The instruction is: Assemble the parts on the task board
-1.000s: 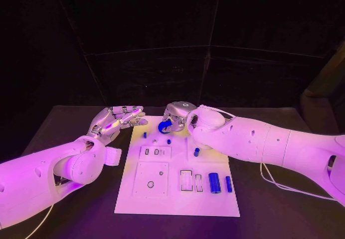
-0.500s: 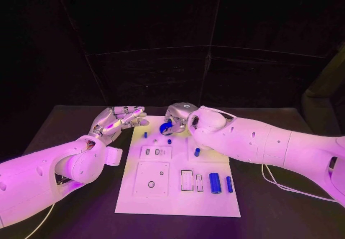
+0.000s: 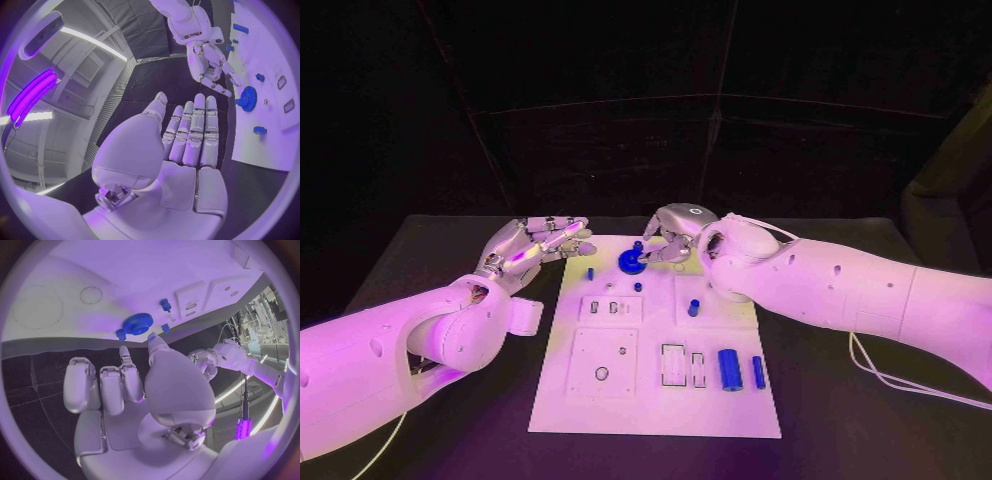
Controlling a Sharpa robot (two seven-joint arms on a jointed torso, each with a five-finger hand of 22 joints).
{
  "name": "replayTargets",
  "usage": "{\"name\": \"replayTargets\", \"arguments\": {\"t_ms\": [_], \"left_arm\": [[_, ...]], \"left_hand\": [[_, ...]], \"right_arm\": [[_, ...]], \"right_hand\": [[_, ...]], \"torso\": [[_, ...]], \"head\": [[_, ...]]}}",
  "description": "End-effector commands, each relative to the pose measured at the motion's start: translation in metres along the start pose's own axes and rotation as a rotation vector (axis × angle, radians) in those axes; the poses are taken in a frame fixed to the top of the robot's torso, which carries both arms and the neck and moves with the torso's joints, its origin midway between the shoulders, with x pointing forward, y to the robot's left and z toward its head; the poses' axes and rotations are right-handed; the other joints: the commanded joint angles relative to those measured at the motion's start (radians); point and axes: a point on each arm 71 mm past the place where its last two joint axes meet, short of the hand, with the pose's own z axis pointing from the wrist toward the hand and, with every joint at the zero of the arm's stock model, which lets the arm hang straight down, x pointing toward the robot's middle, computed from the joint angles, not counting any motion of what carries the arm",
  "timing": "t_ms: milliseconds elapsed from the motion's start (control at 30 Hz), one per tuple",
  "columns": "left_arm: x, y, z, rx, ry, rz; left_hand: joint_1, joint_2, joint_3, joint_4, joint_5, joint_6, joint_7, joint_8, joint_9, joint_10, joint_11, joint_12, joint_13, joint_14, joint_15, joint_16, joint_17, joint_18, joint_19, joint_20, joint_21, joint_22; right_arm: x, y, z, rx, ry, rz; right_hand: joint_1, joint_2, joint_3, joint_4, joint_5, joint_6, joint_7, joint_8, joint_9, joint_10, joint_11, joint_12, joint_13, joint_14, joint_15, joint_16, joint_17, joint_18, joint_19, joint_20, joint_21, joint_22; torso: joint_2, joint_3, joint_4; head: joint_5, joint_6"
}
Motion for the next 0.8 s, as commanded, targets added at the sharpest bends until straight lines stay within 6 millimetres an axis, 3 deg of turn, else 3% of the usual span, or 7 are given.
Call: {"name": "replayTargets", "arguments": {"t_ms": [33,167,300,500,567,633,800], "left_arm": [[-0.001,-0.002,0.000,0.006,0.009,0.000],[-0.002,-0.001,0.000,0.006,0.007,0.001],[-0.004,-0.001,0.001,0.007,0.005,0.002],[-0.002,0.000,0.002,0.007,0.009,0.000],[-0.002,0.000,0.002,0.007,0.009,0.000],[-0.002,0.000,0.003,0.007,0.008,0.001],[-0.003,0.000,0.003,0.008,0.006,0.002]], "left_hand": [[-0.002,0.012,-0.002,-0.005,-0.006,0.000,0.003,-0.007,-0.001,-0.005,-0.001,-0.005,-0.001,0.000,0.007,-0.004,0.001,0.007,-0.001,0.004,-0.007,-0.001],[-0.002,0.013,-0.002,-0.005,-0.006,0.001,0.003,-0.007,-0.001,-0.004,-0.001,-0.004,-0.001,0.000,0.007,-0.004,0.001,0.007,-0.001,0.004,-0.007,-0.002],[-0.002,0.016,-0.003,-0.008,-0.006,0.006,0.000,-0.005,0.000,0.002,-0.004,-0.003,0.000,0.008,0.005,-0.004,0.003,0.008,0.004,0.003,-0.006,-0.002],[-0.002,0.018,-0.003,-0.010,-0.006,0.010,-0.003,-0.005,0.001,0.007,-0.007,-0.002,0.000,0.015,0.003,-0.004,0.005,0.008,0.009,0.001,-0.005,-0.002],[-0.002,0.018,-0.003,-0.010,-0.006,0.010,-0.003,-0.005,0.001,0.007,-0.007,-0.002,0.000,0.015,0.003,-0.004,0.005,0.008,0.009,0.001,-0.005,-0.002],[-0.002,0.018,-0.003,-0.010,-0.006,0.010,-0.003,-0.005,0.001,0.007,-0.007,-0.002,0.000,0.015,0.003,-0.004,0.005,0.008,0.009,0.001,-0.005,-0.002],[-0.002,0.018,-0.003,-0.011,-0.006,0.011,-0.003,-0.004,0.001,0.008,-0.007,-0.002,0.000,0.016,0.002,-0.005,0.006,0.008,0.010,0.001,-0.005,-0.002]], "right_arm": [[-0.015,-0.010,-0.017,-0.127,-0.102,0.163],[-0.022,-0.036,-0.037,-0.100,-0.085,0.270],[-0.029,-0.070,-0.059,-0.042,-0.069,0.373],[-0.038,-0.107,-0.084,0.029,-0.089,0.427],[-0.036,-0.119,-0.093,0.057,-0.090,0.436],[-0.033,-0.125,-0.097,0.073,-0.087,0.440],[-0.019,-0.136,-0.104,0.110,-0.065,0.456]], "right_hand": [[0.032,-0.001,-0.005,-0.025,-0.004,-0.009,0.000,0.001,0.000,0.025,0.008,-0.006,0.142,0.078,0.005,0.002,0.132,-0.009,-0.009,0.004,-0.009,-0.007],[0.081,0.002,-0.007,-0.067,0.021,0.004,-0.003,0.005,0.002,0.016,0.005,-0.022,0.130,0.075,0.003,-0.003,0.122,-0.005,-0.021,0.002,-0.018,-0.025],[0.123,0.005,-0.006,-0.106,0.029,0.012,-0.006,0.006,0.002,0.007,0.002,-0.038,0.118,0.073,0.000,-0.007,0.113,-0.003,-0.029,0.000,-0.026,-0.038],[0.135,0.007,-0.009,-0.122,0.036,0.015,-0.006,0.005,0.002,0.007,0.001,-0.039,0.117,0.074,-0.001,-0.007,0.115,-0.003,-0.028,-0.001,-0.026,-0.038],[0.137,0.007,-0.010,-0.125,0.039,0.014,-0.006,0.004,0.001,0.006,0.001,-0.041,0.115,0.074,-0.001,-0.007,0.115,-0.003,-0.028,-0.001,-0.026,-0.038],[0.139,0.006,-0.012,-0.129,0.041,0.011,-0.006,0.003,0.001,0.005,0.001,-0.043,0.114,0.074,-0.001,-0.007,0.115,-0.003,-0.029,-0.001,-0.027,-0.039],[0.142,0.006,-0.014,-0.135,0.043,0.007,-0.005,0.001,0.000,0.003,0.002,-0.046,0.112,0.074,-0.001,-0.008,0.115,-0.003,-0.030,-0.001,-0.028,-0.042]], "torso": [[-0.003,0.0020,-0.0105],[-0.004,0.0055,-0.0168],[-0.006,0.0087,-0.0313],[-0.005,0.0171,-0.0390],[-0.004,0.0151,-0.0397],[-0.004,0.0159,-0.0405],[-0.006,0.0134,-0.0364]], "head": [[0.000,0.004],[-0.005,0.008],[-0.003,0.013],[-0.011,0.021],[-0.012,0.021],[-0.015,0.019],[-0.022,0.014]]}}
